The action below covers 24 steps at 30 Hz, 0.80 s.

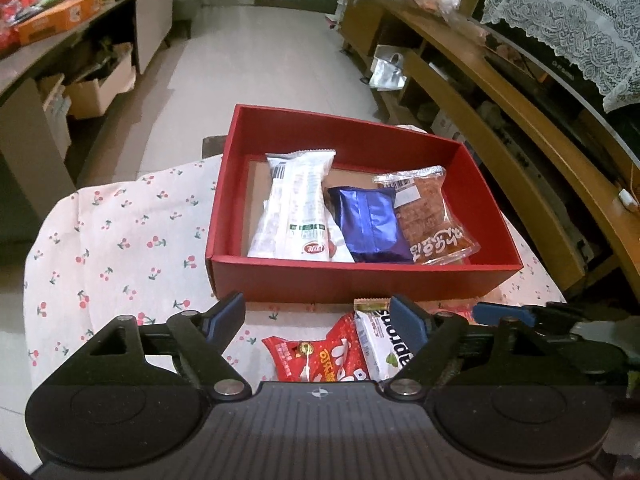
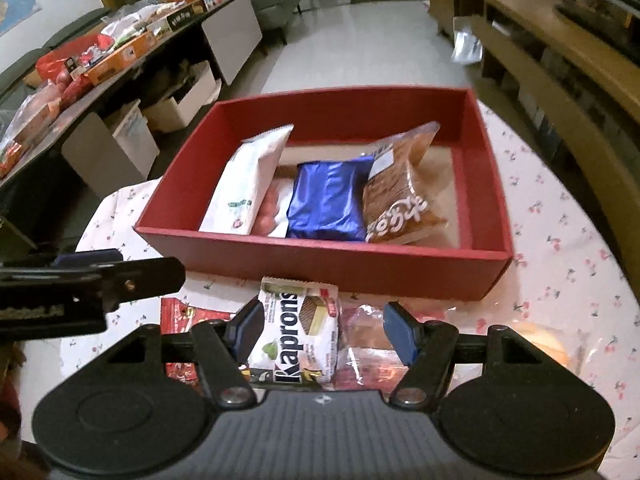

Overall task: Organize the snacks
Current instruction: 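Open both grippers to release the packets in the red box, then grasp the pastry pack with the right gripper while the left gripper grasps the Kaprons wafer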

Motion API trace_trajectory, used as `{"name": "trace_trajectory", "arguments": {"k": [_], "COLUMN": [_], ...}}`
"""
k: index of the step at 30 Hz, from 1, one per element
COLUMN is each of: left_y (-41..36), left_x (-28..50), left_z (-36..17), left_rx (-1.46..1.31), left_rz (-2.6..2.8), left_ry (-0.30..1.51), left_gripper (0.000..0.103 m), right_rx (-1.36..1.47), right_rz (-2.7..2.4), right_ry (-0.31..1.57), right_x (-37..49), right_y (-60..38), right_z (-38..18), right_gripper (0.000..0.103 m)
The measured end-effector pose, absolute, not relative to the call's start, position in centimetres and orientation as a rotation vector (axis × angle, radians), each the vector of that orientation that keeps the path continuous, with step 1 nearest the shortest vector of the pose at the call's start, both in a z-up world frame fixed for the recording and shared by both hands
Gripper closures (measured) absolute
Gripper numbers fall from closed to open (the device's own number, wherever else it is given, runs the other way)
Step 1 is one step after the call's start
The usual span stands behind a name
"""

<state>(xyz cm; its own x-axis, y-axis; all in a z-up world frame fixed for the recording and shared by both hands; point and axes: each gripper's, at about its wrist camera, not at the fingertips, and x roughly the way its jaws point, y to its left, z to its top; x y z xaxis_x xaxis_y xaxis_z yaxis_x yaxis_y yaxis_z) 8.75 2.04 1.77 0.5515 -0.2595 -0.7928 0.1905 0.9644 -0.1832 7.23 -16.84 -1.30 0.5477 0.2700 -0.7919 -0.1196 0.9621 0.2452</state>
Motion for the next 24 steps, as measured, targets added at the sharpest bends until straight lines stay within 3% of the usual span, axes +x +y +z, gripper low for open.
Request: {"name": "trace_trajectory", "arguments": {"k": [24], "left_y": [3.1], "left_x": [8.8], "left_z": [1.6], "left_rx": [-0.117], "left_rz": [-0.297], "left_ry": [0.989], "left_gripper": [0.017], "right_rx": [0.155], "right_rz": [0.293], "right_ry": [1.069], "right_x": [9.3], "right_y": [-15.8], "right_z": [-2.9], "right_gripper": [0.026]}}
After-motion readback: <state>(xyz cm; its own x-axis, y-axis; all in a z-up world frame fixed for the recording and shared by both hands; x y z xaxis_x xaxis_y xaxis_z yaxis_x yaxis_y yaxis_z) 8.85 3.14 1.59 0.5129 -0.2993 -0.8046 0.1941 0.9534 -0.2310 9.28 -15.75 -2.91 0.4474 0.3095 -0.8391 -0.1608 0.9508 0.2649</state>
